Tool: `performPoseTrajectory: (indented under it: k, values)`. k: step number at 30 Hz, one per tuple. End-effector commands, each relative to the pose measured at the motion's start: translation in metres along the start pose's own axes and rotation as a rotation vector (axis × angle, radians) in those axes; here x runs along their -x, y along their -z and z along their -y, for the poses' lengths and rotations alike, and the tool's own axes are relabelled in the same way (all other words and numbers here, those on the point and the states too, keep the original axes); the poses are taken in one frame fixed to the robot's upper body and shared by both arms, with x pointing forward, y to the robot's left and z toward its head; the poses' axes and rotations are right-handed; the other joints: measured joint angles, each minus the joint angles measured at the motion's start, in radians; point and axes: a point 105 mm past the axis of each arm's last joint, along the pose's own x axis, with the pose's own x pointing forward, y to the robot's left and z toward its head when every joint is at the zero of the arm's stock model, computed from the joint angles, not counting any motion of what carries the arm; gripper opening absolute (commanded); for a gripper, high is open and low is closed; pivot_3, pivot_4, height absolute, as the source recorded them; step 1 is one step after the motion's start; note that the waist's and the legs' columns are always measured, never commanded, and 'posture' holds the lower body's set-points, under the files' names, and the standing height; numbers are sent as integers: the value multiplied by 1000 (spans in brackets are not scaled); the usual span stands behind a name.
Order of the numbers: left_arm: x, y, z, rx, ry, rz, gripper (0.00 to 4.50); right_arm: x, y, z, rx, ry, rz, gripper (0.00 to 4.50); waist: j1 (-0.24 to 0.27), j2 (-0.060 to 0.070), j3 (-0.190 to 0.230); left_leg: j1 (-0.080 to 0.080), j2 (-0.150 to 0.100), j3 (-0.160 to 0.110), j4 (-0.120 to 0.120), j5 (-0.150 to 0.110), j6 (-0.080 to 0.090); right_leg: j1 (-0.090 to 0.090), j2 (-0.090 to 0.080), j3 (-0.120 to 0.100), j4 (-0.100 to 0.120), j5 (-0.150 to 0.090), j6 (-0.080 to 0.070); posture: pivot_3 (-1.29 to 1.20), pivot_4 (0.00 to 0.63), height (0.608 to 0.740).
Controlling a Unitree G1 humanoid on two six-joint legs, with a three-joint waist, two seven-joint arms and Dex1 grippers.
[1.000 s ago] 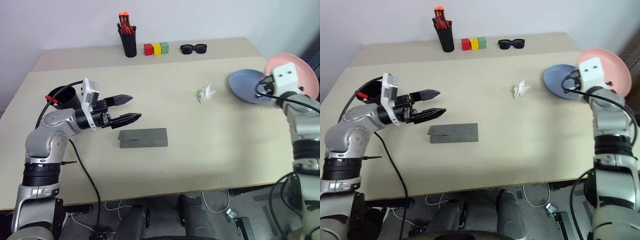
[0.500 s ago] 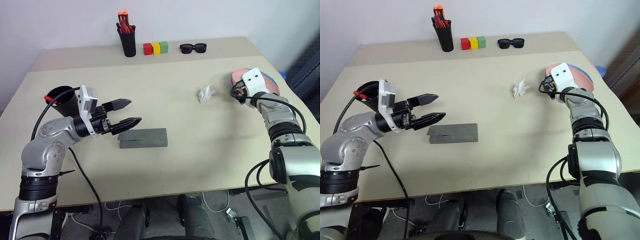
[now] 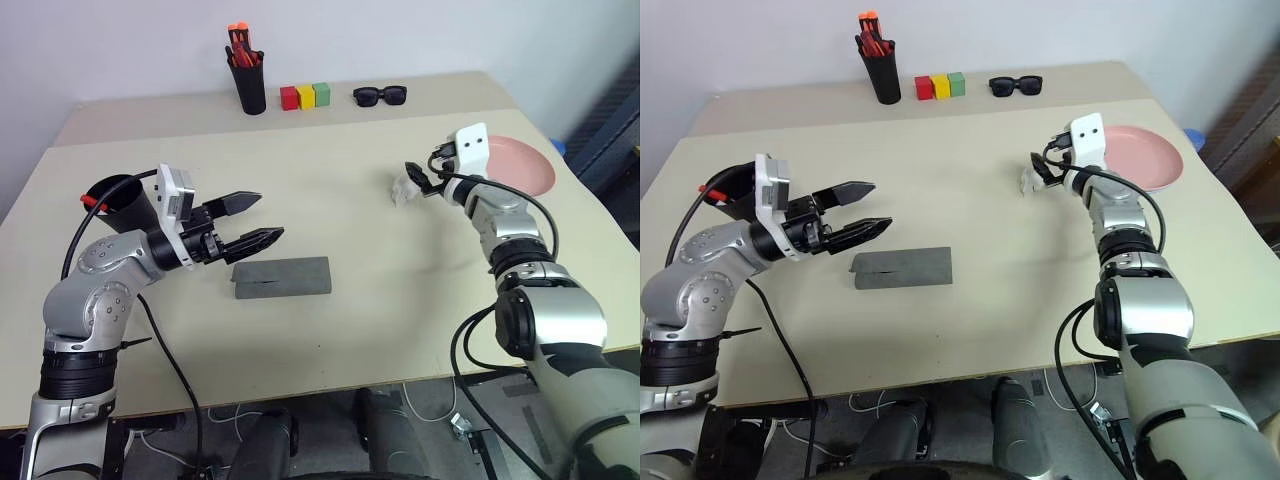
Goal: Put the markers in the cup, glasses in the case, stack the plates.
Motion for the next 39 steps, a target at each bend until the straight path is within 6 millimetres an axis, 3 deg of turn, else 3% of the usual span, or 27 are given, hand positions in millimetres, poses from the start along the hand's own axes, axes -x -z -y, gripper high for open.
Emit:
performPoseTrajectory:
  k: [1, 5, 7, 8, 15, 19, 23, 28, 32, 34, 37, 39]
  values:
    - [0, -13, 6, -39, 18, 28, 4500, -3, 1, -8, 51, 6, -6, 4460, 0, 0, 0, 0, 0, 0, 0, 0, 0, 0, 0, 0, 0, 0, 0, 0, 150, 740]
    - [1, -13, 7, -39, 14, 23, 4500, -6, 9, -17, 37, -16, -36, 4460, -2, 0, 0, 0, 0, 0, 0, 0, 0, 0, 0, 0, 0, 0, 0, 0, 150, 740]
    - [2, -12, 8, -40, 8, 21, 4500, -7, 14, -23, 29, -40, -56, 3915, -3, 0, 0, 0, 0, 0, 0, 0, 0, 0, 0, 0, 0, 0, 0, 0, 150, 740]
    - [3, -12, 8, -40, 6, 20, 4500, -7, 15, -24, 30, -41, -59, 3576, -5, 0, 0, 0, 0, 0, 0, 0, 0, 0, 0, 0, 0, 0, 0, 0, 150, 740]
    - [5, -11, 8, -40, -2, 18, 4500, -4, 18, -19, 25, -37, -63, 37, -8, 0, 0, 0, 0, 0, 0, 0, 0, 0, 0, 0, 0, 0, 0, 0, 150, 740]
    - [4, -10, 8, -36, 1, 17, 4500, -3, 16, -16, -7, -37, -54, 37, -8, 0, 0, 0, 0, 0, 0, 0, 0, 0, 0, 0, 0, 0, 0, 0, 150, 740]
    - [3, -10, 6, -37, -1, 17, 4500, 1, 4, -1, -33, 8, -7, 37, -8, 0, 0, 0, 0, 0, 0, 0, 0, 0, 0, 0, 0, 0, 0, 0, 150, 740]
    - [2, -9, 6, -35, 6, 16, 4500, 12, -38, 44, -34, 165, 135, 37, -5, 0, 0, 0, 0, 0, 0, 0, 0, 0, 0, 0, 0, 0, 0, 0, 150, 740]
    - [1, -9, 5, -36, 9, 21, 4500, 28, -54, 80, -7, 300, 177, 37, -6, 0, 0, 0, 0, 0, 0, 0, 0, 0, 0, 0, 0, 0, 0, 0, 150, 740]
    - [0, -9, 5, -36, 10, 23, 4500, 37, -52, 95, 35, 364, 156, 37, -6, 0, 0, 0, 0, 0, 0, 0, 0, 0, 0, 0, 0, 0, 0, 0, 150, 740]
    - [-1, -8, 6, -33, 17, 25, 4500, 41, -36, 101, 27, 383, 96, 914, -7, 0, 0, 0, 0, 1, 0, 0, 0, 0, 0, 0, 0, 0, 0, 0, 150, 740]
    - [-2, -9, 7, -31, 20, 26, 4500, 42, -30, 101, 28, 382, 85, 1856, -10, 0, 0, 0, 0, 1, 0, 0, 0, 0, 0, 0, 0, 0, 0, 0, 150, 740]
